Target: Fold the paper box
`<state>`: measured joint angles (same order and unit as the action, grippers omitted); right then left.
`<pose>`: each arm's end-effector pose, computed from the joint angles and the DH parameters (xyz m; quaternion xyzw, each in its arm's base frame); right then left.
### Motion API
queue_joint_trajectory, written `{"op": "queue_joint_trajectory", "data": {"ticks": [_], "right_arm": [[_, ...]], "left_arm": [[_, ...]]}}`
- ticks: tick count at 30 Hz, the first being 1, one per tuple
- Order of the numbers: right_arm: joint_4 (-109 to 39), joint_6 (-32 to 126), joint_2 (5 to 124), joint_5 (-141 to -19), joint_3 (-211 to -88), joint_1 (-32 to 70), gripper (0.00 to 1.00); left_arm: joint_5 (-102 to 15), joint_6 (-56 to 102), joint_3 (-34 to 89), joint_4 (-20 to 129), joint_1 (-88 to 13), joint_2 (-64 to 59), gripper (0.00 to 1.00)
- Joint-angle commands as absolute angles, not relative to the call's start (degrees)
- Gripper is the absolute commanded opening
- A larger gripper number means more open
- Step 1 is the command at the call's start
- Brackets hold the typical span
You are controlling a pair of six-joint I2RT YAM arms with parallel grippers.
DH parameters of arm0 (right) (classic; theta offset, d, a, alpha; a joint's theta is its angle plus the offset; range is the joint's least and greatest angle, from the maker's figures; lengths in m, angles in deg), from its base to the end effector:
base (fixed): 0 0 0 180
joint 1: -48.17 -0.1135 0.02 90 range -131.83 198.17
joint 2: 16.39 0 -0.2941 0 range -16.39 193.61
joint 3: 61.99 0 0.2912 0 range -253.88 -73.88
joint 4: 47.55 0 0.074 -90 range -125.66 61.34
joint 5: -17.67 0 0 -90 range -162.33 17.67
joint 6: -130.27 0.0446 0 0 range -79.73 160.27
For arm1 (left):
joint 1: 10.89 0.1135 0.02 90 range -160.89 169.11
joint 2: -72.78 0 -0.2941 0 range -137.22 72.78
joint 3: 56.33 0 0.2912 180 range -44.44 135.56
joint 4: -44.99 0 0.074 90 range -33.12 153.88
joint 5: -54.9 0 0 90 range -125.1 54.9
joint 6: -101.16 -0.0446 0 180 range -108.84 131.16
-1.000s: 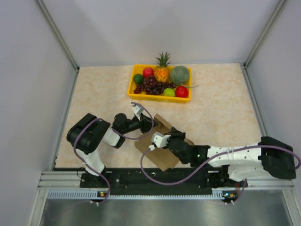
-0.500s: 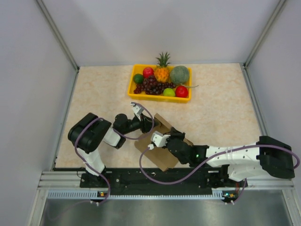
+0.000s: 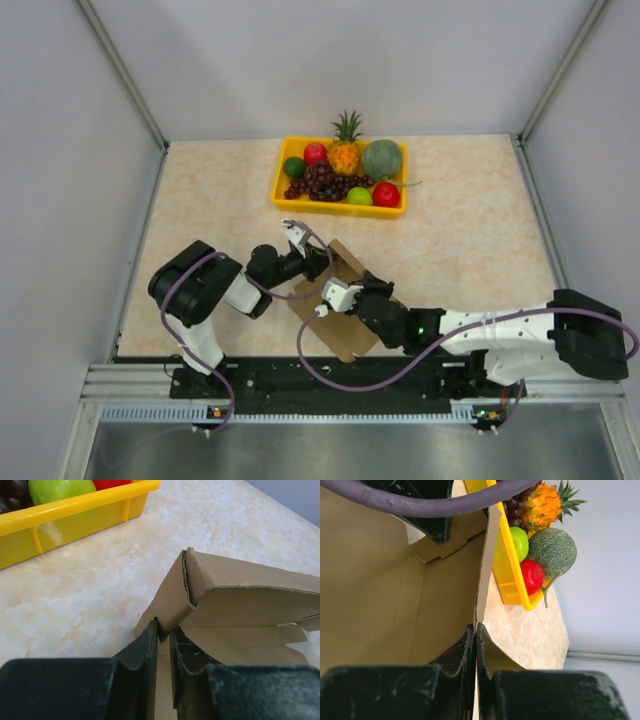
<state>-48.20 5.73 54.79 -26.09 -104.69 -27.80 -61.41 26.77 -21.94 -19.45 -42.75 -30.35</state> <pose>0.0976 0.2578 0.2041 -0.5316 0.6155 -0.1466 0.5631 0.2495 -0.1783 0.1200 0.2541 0.6849 -0.4193 0.5391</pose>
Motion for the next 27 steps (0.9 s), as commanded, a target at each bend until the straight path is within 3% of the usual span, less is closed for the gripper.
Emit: {"op": "queue_joint_trajectory", "data": {"ticks": [1, 9, 12, 13, 16, 21, 27], "right_arm": [[-38.82, 10.83, 55.86, -37.26, -101.92, -28.65, 0.00], [-39.79, 15.66, 52.35, -38.31, -102.71, -27.07, 0.19], [-39.70, 20.40, 49.63, -39.27, -103.76, -25.23, 0.39], [-39.62, 22.67, 48.66, -39.80, -103.85, -24.87, 0.50], [-38.91, 26.63, 43.48, -42.17, -104.20, -23.91, 0.63], [-34.27, 34.81, 33.74, -49.45, -106.13, -21.19, 0.71], [-29.61, 49.21, 30.63, -54.31, -112.89, -16.18, 0.76]], "left_arm": [[-59.63, 25.48, -20.18, -38.83, -44.55, -30.05, 0.13], [-59.27, 23.90, -20.80, -38.75, -45.43, -30.31, 0.03], [-59.28, 23.64, -20.71, -38.75, -45.70, -30.31, 0.00], [-59.36, 23.55, -20.71, -38.74, -45.87, -30.40, 0.00], [-59.54, 23.20, -20.80, -38.74, -46.05, -30.66, 0.00], [-59.45, 22.85, -20.98, -38.48, -46.22, -31.10, 0.00], [-58.92, 21.53, -21.50, -37.87, -46.31, -30.75, 0.00]]}}
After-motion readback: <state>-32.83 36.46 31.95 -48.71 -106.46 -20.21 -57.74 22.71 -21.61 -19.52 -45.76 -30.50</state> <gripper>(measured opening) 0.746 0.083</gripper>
